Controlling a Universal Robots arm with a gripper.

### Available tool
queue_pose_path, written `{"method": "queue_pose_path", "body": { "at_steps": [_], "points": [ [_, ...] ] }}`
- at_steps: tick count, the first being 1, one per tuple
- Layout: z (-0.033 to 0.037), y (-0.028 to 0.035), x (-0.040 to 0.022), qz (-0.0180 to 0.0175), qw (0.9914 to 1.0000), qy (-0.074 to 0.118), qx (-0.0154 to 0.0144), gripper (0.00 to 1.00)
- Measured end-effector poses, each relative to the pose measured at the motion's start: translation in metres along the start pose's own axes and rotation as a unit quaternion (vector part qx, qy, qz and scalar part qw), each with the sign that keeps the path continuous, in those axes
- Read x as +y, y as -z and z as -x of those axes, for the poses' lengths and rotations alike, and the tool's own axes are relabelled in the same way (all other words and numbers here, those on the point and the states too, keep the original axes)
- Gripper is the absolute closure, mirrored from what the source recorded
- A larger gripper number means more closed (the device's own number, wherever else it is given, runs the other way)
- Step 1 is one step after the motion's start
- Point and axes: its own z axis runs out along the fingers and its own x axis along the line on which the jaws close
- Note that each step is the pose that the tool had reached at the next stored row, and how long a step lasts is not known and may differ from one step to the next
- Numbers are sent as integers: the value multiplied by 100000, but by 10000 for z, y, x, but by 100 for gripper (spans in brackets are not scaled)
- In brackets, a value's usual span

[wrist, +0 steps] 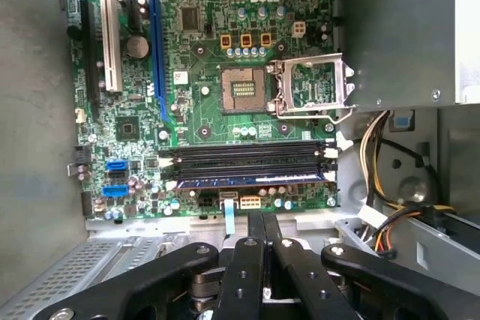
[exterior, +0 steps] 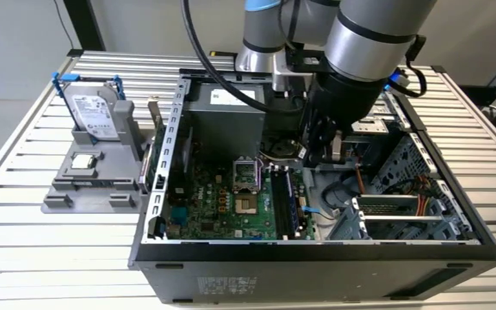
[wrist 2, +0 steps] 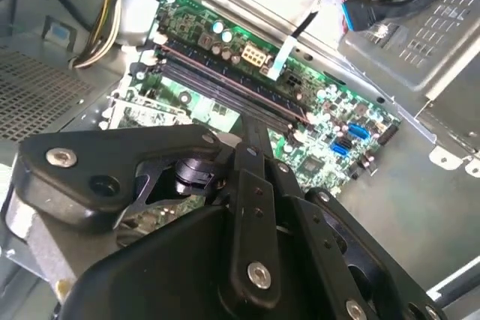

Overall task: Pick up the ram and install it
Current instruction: 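Press down the ram until it locks into place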

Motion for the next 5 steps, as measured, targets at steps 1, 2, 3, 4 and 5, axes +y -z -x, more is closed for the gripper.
{"method": "queue_pose_path", "body": {
  "at_steps": [1,2,3,4,5],
  "points": [
    [0,3,0,4,100000,0,10,100],
    [0,5,0,4,100000,0,16,100],
    [0,7,0,5,100000,-1,20,100],
    [0,9,1,5,100000,-3,19,100],
    [0,10,1,5,100000,-1,16,100]
  ]
}}
